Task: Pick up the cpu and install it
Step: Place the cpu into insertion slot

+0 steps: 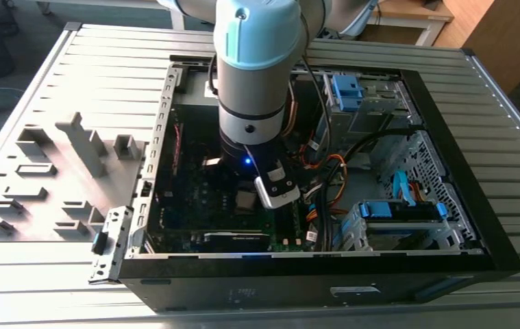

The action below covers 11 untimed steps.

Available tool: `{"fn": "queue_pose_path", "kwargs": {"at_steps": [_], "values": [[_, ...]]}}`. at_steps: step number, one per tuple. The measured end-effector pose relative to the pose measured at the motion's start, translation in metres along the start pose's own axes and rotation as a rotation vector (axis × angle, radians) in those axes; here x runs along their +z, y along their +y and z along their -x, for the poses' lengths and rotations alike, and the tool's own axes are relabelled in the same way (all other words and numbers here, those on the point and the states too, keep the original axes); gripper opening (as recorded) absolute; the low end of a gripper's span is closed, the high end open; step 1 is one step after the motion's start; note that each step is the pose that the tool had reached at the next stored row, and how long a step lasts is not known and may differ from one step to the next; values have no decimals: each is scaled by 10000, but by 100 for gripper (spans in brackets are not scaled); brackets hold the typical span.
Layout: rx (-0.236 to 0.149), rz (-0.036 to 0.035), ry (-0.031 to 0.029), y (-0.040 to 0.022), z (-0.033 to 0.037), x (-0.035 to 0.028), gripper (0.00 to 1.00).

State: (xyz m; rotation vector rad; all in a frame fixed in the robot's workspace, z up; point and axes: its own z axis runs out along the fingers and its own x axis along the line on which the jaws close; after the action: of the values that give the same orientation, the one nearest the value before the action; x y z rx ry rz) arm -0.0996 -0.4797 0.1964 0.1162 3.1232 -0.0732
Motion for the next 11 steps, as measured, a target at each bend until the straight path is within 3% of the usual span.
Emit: {"fn": "queue_pose_path", "kwargs": {"at_steps": [6,11], "values": [[-438,7,-20,-13,-6,22,45],[-528,40,-30,-40,-9,25,45]]}}
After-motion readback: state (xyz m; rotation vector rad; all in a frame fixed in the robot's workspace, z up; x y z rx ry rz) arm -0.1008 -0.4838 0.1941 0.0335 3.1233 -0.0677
